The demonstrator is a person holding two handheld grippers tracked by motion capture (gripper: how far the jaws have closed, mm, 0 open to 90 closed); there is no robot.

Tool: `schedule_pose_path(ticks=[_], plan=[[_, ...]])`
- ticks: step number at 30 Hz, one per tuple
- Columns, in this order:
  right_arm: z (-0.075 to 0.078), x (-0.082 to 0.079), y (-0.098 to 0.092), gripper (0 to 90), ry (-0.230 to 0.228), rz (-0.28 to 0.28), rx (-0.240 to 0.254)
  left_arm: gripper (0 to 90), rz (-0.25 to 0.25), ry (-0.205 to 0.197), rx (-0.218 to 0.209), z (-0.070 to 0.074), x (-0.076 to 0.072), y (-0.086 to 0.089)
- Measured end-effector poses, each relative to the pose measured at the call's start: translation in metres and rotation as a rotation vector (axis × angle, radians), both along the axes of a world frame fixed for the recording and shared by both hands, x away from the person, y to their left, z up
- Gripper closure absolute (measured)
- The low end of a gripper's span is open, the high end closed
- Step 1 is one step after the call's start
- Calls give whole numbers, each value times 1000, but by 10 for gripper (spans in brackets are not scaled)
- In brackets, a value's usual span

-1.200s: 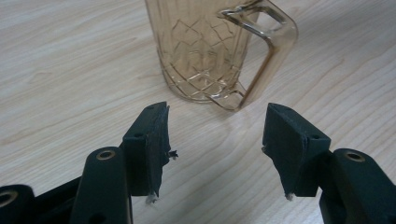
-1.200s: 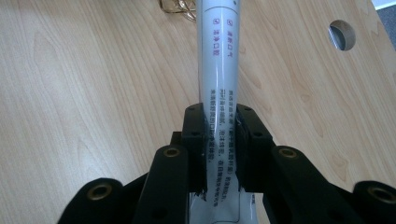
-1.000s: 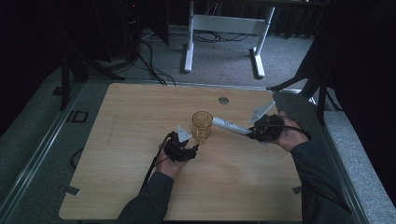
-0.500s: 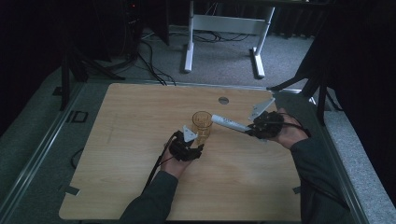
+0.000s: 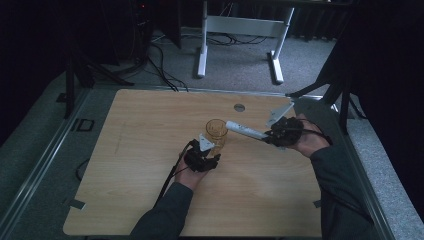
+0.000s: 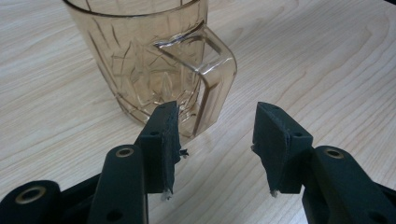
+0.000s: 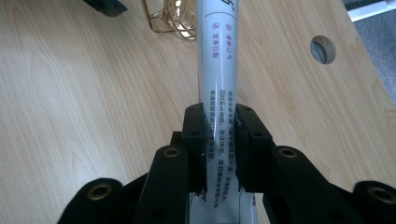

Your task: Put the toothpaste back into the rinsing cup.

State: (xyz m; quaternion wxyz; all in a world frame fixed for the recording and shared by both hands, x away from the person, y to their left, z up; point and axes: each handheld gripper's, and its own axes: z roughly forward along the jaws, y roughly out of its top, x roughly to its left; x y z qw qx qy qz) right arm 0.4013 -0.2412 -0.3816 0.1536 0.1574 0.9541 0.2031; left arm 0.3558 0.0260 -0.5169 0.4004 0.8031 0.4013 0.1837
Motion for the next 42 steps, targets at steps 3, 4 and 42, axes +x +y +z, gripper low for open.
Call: schedule_pose_path(ticks=[3, 4, 42], plan=[[0, 1, 1, 762, -1, 1, -1, 525, -2, 2, 1, 0, 2, -4], [0, 1, 2, 762, -2, 3, -2, 529, 2, 3, 0, -1, 2, -4], [0, 6, 13, 766, -5, 18, 5, 703, 22, 27, -5, -7, 17, -11]])
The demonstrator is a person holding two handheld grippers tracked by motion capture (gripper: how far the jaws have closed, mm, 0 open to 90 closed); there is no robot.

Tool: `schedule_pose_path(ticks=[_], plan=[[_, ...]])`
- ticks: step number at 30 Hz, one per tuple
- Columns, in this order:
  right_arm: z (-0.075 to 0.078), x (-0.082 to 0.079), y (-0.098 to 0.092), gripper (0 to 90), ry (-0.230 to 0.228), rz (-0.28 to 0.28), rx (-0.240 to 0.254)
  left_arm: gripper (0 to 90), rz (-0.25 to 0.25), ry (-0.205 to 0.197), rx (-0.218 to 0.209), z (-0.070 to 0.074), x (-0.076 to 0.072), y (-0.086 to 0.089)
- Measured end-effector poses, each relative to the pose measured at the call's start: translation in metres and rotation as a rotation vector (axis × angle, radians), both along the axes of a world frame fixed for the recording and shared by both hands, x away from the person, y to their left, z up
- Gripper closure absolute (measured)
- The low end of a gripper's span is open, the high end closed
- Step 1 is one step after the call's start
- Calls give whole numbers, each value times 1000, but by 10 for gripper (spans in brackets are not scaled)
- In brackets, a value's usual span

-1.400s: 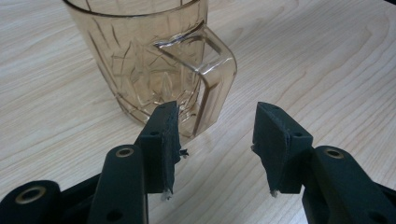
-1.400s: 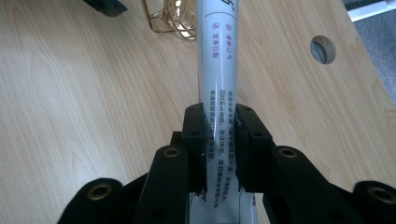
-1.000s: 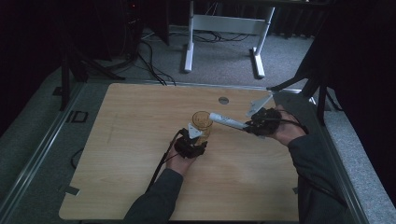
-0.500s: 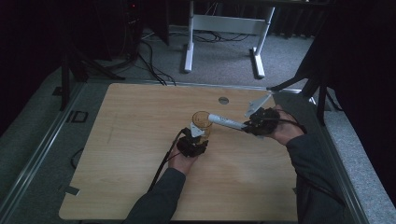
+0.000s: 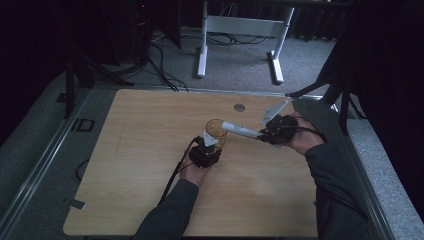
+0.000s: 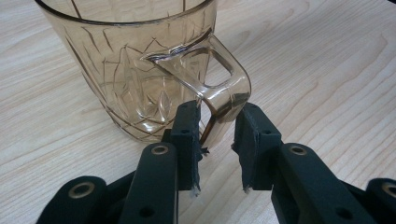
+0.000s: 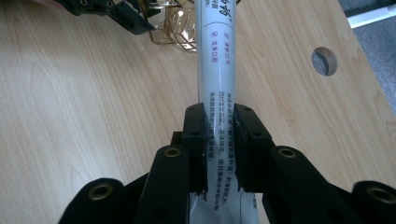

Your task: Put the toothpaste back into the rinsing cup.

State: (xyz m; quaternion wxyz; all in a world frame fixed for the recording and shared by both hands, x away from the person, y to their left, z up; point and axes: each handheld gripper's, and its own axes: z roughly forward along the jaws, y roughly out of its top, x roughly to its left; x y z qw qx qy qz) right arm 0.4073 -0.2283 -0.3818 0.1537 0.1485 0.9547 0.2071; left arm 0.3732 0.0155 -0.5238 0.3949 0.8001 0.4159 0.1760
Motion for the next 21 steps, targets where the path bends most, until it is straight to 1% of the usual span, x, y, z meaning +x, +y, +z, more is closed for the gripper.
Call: schedule_pose_path(ticks=[9, 21], plan=[[1, 2, 5, 766, -7, -4, -6, 719, -2, -3, 4, 0, 0, 0], [-1, 7, 14, 766, 4, -1, -14, 721, -6, 2, 3, 0, 1, -1]])
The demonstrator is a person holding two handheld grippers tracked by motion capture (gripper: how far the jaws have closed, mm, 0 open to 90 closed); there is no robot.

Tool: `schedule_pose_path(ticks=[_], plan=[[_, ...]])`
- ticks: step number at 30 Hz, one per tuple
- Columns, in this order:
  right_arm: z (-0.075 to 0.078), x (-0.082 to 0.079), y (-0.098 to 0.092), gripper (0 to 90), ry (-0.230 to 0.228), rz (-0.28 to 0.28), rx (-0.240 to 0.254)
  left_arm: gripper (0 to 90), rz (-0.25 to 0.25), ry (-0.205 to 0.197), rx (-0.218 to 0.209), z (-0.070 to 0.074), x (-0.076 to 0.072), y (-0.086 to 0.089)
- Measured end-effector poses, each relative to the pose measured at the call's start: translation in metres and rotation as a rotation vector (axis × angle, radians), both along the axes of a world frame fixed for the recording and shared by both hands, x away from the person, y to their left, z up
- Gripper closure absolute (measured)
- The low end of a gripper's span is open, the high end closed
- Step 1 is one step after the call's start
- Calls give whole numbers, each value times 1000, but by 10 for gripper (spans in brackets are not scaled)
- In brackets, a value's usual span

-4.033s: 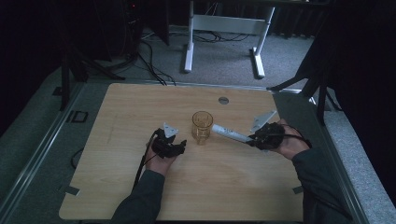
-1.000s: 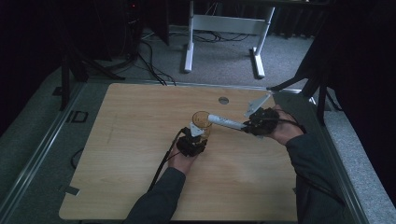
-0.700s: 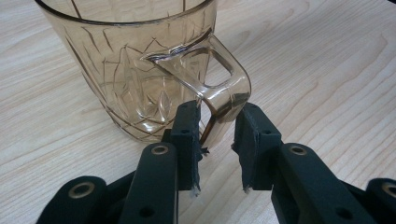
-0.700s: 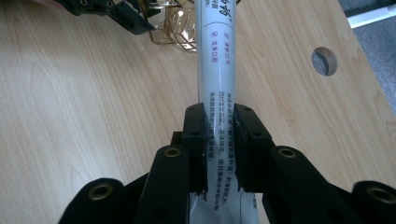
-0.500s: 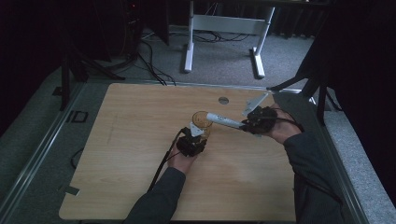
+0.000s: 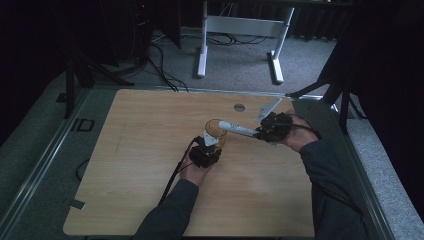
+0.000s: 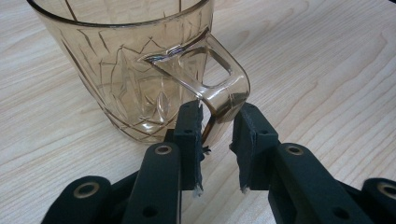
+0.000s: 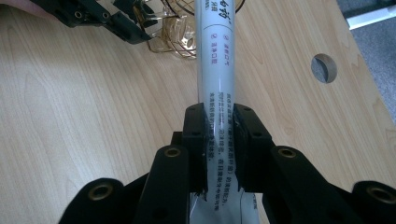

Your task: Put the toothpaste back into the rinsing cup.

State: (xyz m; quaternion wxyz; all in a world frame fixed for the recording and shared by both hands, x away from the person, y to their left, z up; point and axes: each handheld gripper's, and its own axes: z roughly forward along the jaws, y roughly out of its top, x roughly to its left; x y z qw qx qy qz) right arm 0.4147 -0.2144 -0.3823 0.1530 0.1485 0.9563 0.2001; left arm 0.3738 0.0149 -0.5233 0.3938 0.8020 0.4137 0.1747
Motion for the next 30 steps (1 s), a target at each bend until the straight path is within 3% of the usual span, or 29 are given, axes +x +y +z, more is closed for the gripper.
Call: schedule_pose_path(ticks=[30], plan=[[7, 17, 33, 766, 25, 12, -88, 721, -11, 5, -16, -1, 0, -1]])
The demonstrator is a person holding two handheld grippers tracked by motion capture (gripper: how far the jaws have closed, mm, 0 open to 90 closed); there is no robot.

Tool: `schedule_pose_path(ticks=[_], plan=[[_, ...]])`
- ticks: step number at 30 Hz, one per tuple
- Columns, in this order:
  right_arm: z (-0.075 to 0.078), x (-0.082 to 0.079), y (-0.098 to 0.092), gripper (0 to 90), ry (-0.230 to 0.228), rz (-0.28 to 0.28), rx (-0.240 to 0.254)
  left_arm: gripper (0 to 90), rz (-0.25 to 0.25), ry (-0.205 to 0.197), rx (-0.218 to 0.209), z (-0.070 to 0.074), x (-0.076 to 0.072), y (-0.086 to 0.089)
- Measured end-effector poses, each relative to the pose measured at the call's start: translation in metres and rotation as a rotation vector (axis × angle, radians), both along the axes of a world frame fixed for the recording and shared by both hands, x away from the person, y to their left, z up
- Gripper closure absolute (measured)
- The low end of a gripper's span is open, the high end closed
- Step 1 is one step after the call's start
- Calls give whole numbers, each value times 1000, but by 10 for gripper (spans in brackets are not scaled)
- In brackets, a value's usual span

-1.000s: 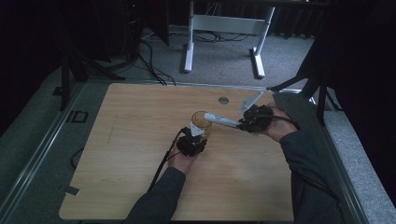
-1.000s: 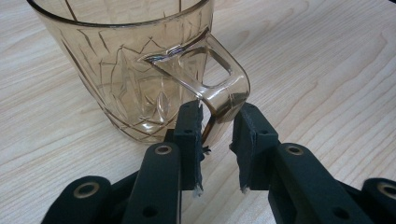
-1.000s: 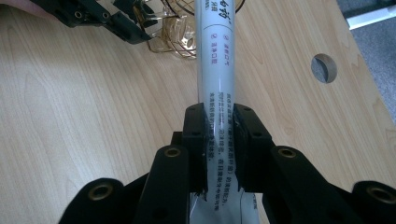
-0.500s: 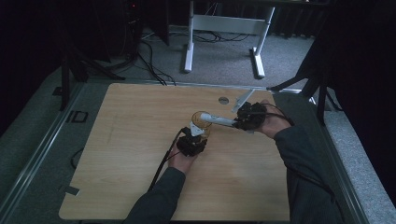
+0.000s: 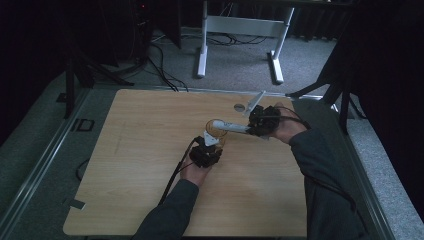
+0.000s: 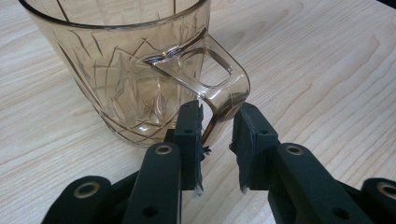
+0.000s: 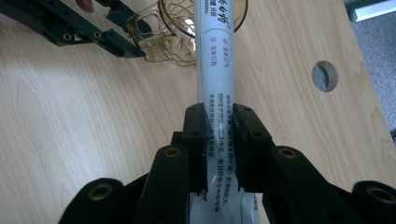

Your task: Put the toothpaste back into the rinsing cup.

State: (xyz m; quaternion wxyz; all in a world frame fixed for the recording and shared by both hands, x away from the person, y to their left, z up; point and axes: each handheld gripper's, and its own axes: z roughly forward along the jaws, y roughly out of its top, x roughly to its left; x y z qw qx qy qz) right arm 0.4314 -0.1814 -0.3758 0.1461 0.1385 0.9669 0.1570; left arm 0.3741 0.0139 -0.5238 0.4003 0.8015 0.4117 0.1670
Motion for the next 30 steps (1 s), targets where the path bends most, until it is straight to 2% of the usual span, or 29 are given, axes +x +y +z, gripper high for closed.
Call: schedule_pose_path(ticks=[6, 13, 30], plan=[[-1, 3, 8, 765, 8, 3, -13, 726, -5, 2, -1, 0, 0, -1], [-2, 8, 20, 764, 21, 7, -58, 729, -10, 1, -2, 0, 0, -2], [-1, 14, 33, 763, 37, 2, -86, 736, -34, 5, 3, 1, 1, -5]])
